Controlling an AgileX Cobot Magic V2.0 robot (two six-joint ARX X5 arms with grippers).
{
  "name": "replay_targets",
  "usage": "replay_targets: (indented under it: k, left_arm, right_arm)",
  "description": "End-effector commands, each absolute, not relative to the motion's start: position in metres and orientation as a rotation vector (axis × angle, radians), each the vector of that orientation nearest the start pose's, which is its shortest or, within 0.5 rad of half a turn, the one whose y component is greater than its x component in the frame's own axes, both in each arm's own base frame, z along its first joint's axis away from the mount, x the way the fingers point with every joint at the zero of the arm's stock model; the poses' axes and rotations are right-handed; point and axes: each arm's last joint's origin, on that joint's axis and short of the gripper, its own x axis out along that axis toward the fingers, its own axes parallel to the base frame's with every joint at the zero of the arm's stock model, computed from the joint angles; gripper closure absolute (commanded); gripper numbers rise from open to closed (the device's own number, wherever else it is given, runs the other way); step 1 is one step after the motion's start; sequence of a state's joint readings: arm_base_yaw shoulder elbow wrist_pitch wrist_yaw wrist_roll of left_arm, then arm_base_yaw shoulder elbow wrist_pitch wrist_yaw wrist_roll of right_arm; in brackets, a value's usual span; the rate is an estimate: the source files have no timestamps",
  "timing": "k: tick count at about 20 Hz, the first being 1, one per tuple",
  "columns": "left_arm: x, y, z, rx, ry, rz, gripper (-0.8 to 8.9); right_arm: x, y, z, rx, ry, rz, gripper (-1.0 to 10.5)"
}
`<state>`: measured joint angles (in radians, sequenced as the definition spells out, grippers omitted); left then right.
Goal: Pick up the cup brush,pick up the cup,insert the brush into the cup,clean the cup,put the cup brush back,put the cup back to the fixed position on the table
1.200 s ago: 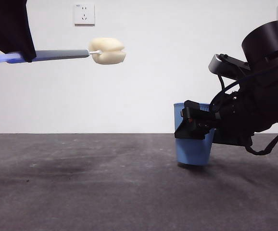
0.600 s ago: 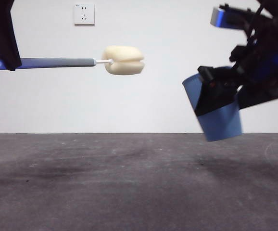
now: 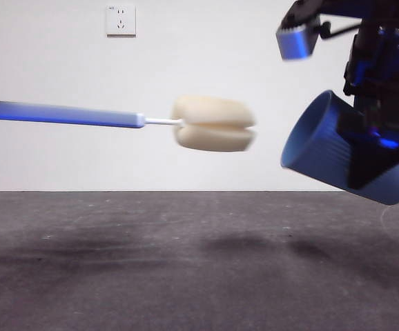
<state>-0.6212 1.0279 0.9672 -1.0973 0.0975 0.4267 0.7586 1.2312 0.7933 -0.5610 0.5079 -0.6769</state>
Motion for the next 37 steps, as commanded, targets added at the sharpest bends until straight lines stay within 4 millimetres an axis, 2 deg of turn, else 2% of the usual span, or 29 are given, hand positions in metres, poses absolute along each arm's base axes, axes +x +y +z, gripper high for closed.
replay_targets:
  k: [1, 4, 10, 17, 22, 26, 31, 37]
  left_arm:
    - [0.132, -0.106, 0.286, 0.698, 0.997, -0.940, 8.22]
    - [0.128, -0.111, 0.284, 0.723, 1.025, -0.969, 8.22]
    - [0.136, -0.126, 0.274, 0.707, 1.067, -0.969, 8.22]
    - [0.144, -0.156, 0.264, 0.663, 1.020, -0.990, 8.22]
    - [0.142, -0.174, 0.261, 0.640, 0.977, -1.021, 8.22]
    - [0.140, -0.171, 0.260, 0.668, 1.005, -0.959, 8.22]
    - [0.137, -0.153, 0.260, 0.743, 1.099, -0.849, 8.22]
    - [0.132, -0.145, 0.266, 0.734, 1.095, -0.851, 8.22]
  right_arm:
    - [0.174, 0.154, 0.222, -1.365, 0.697, 0.527, 9.6]
    - [0.168, 0.161, 0.221, -1.430, 0.671, 0.556, 9.6]
    - [0.155, 0.175, 0.218, -1.508, 0.617, 0.628, 9.6]
    - [0.135, 0.196, 0.211, -1.589, 0.547, 0.721, 9.6]
    - [0.128, 0.208, 0.201, -1.629, 0.538, 0.765, 9.6]
    - [0.130, 0.205, 0.202, -1.634, 0.553, 0.700, 9.6]
    - [0.145, 0.191, 0.201, -1.601, 0.652, 0.573, 9.6]
    - [0.153, 0.186, 0.202, -1.571, 0.669, 0.542, 9.6]
